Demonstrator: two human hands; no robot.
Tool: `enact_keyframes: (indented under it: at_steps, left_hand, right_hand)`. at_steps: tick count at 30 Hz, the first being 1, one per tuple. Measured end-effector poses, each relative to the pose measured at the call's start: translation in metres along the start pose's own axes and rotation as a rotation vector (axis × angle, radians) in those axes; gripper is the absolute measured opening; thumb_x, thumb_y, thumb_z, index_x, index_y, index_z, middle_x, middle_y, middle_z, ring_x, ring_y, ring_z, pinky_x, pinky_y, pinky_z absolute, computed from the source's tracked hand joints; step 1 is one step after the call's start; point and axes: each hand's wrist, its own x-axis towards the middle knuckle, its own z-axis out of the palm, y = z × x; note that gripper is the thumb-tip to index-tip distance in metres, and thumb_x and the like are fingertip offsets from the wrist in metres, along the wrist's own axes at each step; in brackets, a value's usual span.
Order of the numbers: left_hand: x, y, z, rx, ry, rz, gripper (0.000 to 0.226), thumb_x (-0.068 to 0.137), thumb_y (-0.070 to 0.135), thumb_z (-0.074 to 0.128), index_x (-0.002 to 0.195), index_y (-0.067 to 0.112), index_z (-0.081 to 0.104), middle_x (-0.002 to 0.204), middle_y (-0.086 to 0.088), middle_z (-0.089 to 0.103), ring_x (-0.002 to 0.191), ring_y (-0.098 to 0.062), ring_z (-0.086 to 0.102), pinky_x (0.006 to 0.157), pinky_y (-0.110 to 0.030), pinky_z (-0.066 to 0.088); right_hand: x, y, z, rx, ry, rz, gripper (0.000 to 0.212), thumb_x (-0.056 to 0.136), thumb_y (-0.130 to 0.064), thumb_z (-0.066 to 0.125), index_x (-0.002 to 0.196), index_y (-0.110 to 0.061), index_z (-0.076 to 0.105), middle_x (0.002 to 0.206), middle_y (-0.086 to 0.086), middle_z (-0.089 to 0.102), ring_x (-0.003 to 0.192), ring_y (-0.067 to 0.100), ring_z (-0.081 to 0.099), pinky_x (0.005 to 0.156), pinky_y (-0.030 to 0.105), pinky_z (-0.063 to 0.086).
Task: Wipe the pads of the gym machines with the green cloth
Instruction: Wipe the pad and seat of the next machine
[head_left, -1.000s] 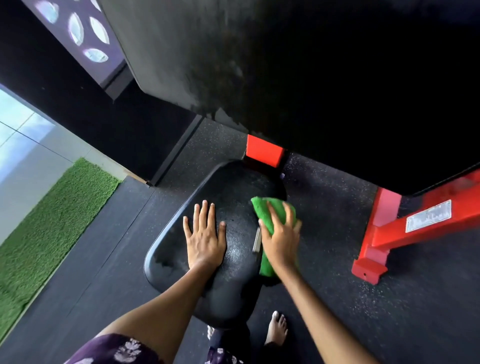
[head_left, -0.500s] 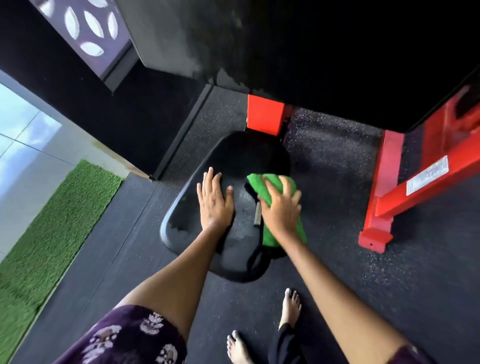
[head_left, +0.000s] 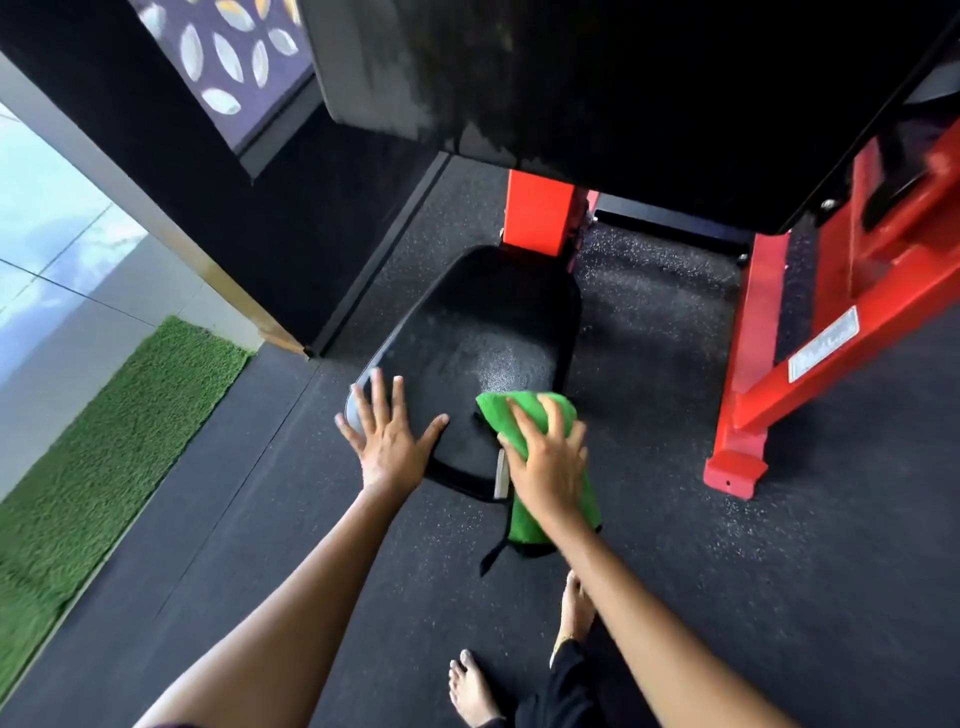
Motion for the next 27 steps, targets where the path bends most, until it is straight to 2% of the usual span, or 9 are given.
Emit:
enact_keyframes:
  at_steps: [2,5,11,13,15,19,20,24,27]
  left_hand:
    - [0.002,0.000,-0.004,0.004,-0.096,-0.143,0.092,0.085,0.071,0.035,0.151,0.021,-0.005,0.156,-0.004,-0.022,0.141,-0.027,-0.027,0.106,-0.051,-0.024]
    - [0.004,-0.002,-0.010,-0.001,-0.167,-0.140,0.096,0.082,0.074,0.038,0.151,0.023,-0.006,0.157,-0.003,-0.020,0.142,-0.027,-0.023,0.112,-0.053,-0.013]
    - [0.003,-0.014,-0.023,0.045,-0.209,-0.079,0.094,0.082,0.071,0.043,0.151,0.027,-0.004,0.158,-0.002,-0.015,0.145,-0.026,-0.014,0.116,-0.052,0.003]
    - [0.003,-0.016,-0.024,0.045,-0.202,-0.067,0.093,0.083,0.070,0.044,0.151,0.028,-0.002,0.159,-0.001,-0.014,0.145,-0.025,-0.013,0.116,-0.052,0.006]
    - [0.002,-0.018,-0.025,0.033,-0.203,-0.048,0.092,0.084,0.068,0.046,0.151,0.028,-0.002,0.158,-0.001,-0.015,0.145,-0.025,-0.013,0.116,-0.052,0.006]
    - [0.002,-0.020,-0.027,-0.045,-0.225,-0.027,0.091,0.085,0.063,0.050,0.151,0.027,-0.001,0.158,0.000,-0.015,0.145,-0.023,-0.016,0.116,-0.051,0.004]
    - [0.001,-0.022,-0.027,-0.067,-0.226,-0.033,0.091,0.085,0.061,0.052,0.151,0.027,-0.001,0.158,0.000,-0.015,0.145,-0.023,-0.016,0.116,-0.050,0.004]
    - [0.003,-0.022,-0.026,-0.108,-0.204,-0.029,0.085,0.089,0.050,0.055,0.151,0.027,0.004,0.159,0.000,-0.013,0.145,-0.021,-0.015,0.117,-0.050,0.004]
    - [0.005,-0.030,-0.030,-0.217,-0.186,-0.032,0.073,0.091,0.038,0.058,0.150,0.027,0.017,0.160,0.002,-0.001,0.146,-0.021,-0.004,0.117,-0.045,0.007]
  right_hand:
    - [0.036,0.003,-0.005,0.000,-0.066,0.129,0.047,0.085,-0.036,0.065,0.131,-0.036,0.054,0.145,0.002,0.037,0.114,0.037,0.041,0.085,0.051,0.043]
    - [0.055,-0.007,-0.002,-0.036,-0.084,0.252,0.048,0.091,-0.040,0.055,0.138,-0.038,0.045,0.151,0.000,0.027,0.120,0.034,0.035,0.091,0.049,0.039]
    - [-0.042,-0.028,0.002,-0.096,-0.028,-0.135,0.057,0.068,-0.036,0.078,0.122,-0.034,0.061,0.126,0.002,0.057,0.102,0.033,0.048,0.071,0.045,0.045]
    - [-0.039,-0.013,0.000,-0.141,-0.040,-0.321,0.062,0.065,-0.034,0.082,0.123,-0.035,0.061,0.122,0.001,0.059,0.099,0.030,0.044,0.068,0.043,0.047]
    - [-0.013,0.003,-0.005,-0.206,-0.042,-0.394,0.058,0.066,-0.033,0.082,0.121,-0.035,0.062,0.119,0.002,0.060,0.093,0.031,0.046,0.065,0.042,0.049]
    - [0.024,-0.012,-0.011,-0.152,-0.081,-0.008,0.044,0.083,-0.034,0.069,0.126,-0.031,0.060,0.134,0.006,0.050,0.108,0.038,0.047,0.080,0.049,0.045]
    - [0.021,-0.025,-0.007,-0.160,-0.087,0.005,0.045,0.084,-0.035,0.068,0.127,-0.031,0.059,0.136,0.005,0.049,0.110,0.038,0.046,0.081,0.048,0.043]
    - [0.001,-0.029,0.001,-0.240,-0.050,-0.500,0.056,0.068,-0.036,0.080,0.121,-0.034,0.063,0.121,0.002,0.059,0.092,0.032,0.053,0.068,0.041,0.046]
    - [-0.006,0.021,-0.011,-0.240,-0.078,-0.806,0.054,0.080,-0.037,0.061,0.133,-0.037,0.049,0.130,0.000,0.049,0.094,0.028,0.045,0.070,0.039,0.046]
